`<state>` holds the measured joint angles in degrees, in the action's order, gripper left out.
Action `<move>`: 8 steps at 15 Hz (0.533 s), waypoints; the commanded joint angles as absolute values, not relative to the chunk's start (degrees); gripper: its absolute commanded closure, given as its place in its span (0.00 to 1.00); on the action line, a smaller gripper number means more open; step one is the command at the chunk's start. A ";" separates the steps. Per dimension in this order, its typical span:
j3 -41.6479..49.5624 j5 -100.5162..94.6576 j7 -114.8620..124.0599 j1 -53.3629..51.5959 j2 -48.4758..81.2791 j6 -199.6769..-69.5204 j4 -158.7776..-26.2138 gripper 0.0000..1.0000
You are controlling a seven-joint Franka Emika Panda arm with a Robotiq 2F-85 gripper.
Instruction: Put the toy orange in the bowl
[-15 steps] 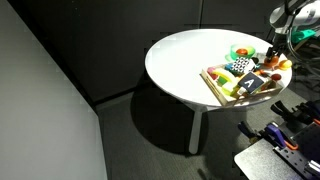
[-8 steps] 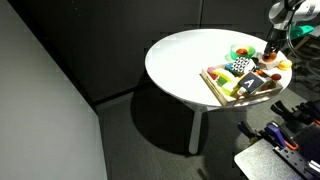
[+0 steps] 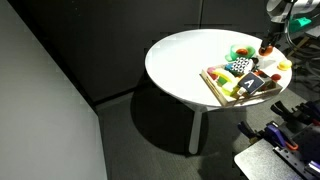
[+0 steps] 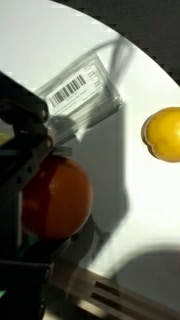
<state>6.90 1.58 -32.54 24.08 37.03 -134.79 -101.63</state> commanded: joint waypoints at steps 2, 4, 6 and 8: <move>5.90 0.59 -32.38 23.30 34.30 -133.89 -101.95 0.47; 5.53 0.44 -32.50 22.64 33.65 -134.19 -102.01 0.47; 5.15 0.53 -32.37 21.90 33.61 -134.31 -101.44 0.47; 4.61 0.80 -32.41 21.27 33.77 -134.02 -100.57 0.47</move>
<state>5.48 1.58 -32.54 21.59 34.60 -134.84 -101.46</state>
